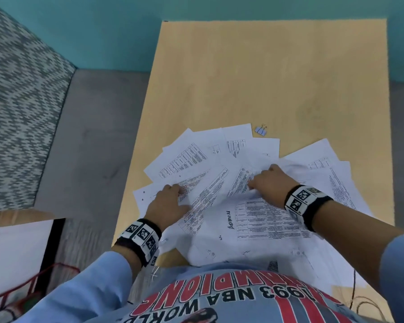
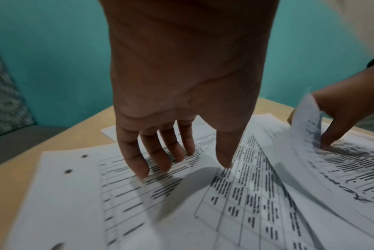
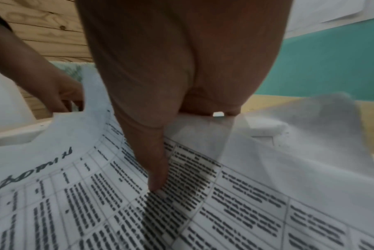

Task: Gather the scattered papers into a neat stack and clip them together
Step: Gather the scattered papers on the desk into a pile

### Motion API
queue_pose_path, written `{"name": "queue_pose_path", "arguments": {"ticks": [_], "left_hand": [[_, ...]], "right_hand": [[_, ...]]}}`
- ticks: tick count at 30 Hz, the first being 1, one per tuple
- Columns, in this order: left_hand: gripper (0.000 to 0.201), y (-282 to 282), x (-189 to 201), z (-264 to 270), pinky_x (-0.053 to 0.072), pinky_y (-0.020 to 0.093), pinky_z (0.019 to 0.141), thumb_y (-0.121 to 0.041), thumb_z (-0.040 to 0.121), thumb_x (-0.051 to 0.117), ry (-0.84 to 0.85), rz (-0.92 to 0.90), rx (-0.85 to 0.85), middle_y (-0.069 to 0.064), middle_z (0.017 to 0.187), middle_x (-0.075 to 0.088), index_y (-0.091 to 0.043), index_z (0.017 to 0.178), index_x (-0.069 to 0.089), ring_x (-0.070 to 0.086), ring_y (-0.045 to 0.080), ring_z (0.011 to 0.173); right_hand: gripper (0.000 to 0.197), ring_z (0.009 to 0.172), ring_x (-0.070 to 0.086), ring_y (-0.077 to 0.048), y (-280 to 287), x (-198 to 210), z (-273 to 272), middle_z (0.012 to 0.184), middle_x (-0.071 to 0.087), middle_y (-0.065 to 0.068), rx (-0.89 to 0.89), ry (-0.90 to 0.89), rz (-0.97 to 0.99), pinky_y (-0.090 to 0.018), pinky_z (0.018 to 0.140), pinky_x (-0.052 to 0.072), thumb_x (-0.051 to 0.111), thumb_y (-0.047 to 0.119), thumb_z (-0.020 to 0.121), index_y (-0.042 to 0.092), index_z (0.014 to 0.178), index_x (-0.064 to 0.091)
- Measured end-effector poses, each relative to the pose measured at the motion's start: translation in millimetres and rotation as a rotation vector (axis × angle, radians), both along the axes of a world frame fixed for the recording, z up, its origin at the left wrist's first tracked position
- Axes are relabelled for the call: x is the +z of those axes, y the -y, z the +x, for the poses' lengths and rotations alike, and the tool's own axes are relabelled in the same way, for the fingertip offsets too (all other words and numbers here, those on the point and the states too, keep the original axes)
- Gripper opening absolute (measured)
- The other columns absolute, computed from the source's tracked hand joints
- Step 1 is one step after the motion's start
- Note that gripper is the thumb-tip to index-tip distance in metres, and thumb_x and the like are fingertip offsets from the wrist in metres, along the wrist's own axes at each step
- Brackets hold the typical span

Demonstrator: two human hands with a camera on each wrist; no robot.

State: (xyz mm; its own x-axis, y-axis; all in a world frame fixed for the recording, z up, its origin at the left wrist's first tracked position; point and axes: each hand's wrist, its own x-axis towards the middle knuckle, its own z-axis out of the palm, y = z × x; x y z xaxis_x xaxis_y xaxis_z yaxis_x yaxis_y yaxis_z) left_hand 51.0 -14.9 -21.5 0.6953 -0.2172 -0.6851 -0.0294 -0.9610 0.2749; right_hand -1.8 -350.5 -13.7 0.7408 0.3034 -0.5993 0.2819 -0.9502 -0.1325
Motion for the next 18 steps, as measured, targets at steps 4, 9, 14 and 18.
{"name": "queue_pose_path", "arguments": {"ticks": [4,9,14,18], "left_hand": [[0.065,-16.4,-0.2,-4.9,0.053,0.050,0.100,-0.049,0.086,0.079,0.063,0.027,0.054,0.005,0.144,0.045,-0.025,0.141,0.054,0.044,0.032,0.133],[0.084,-36.6,-2.7,-7.8,0.052,0.055,0.104,-0.041,0.079,0.083,0.165,0.044,0.050,0.007,0.162,0.034,-0.027,0.153,0.045,0.031,0.039,0.151],[0.110,-52.7,-8.1,-5.3,0.047,0.058,0.114,-0.052,0.072,0.090,0.185,0.069,0.016,0.009,0.174,0.026,-0.025,0.162,0.034,0.028,0.037,0.158],[0.119,-56.4,-4.6,0.0,0.042,0.061,0.113,-0.063,0.068,0.089,0.204,0.128,-0.002,0.004,0.166,0.033,-0.028,0.165,0.029,0.034,0.037,0.151]], "right_hand": [[0.039,0.132,0.051,-0.033,-16.2,-4.3,3.3,0.145,0.057,-0.007,0.151,0.127,0.083,-0.050,0.111,0.035,0.069,0.000,0.083,0.029,0.108,0.076],[0.045,0.158,0.022,-0.031,-43.3,-4.8,19.6,0.172,0.024,-0.009,0.326,0.096,0.062,-0.063,0.126,0.007,0.070,-0.003,0.085,0.020,0.123,0.069],[0.084,0.136,0.048,-0.032,-53.5,-1.6,28.8,0.150,0.053,-0.010,0.283,0.109,0.005,-0.066,0.123,0.013,0.062,-0.006,0.087,0.015,0.160,0.028],[0.070,0.132,0.044,-0.038,-66.7,3.1,35.1,0.143,0.050,-0.015,0.356,0.085,-0.055,-0.067,0.118,0.022,0.065,-0.001,0.086,0.023,0.149,0.046]]}}
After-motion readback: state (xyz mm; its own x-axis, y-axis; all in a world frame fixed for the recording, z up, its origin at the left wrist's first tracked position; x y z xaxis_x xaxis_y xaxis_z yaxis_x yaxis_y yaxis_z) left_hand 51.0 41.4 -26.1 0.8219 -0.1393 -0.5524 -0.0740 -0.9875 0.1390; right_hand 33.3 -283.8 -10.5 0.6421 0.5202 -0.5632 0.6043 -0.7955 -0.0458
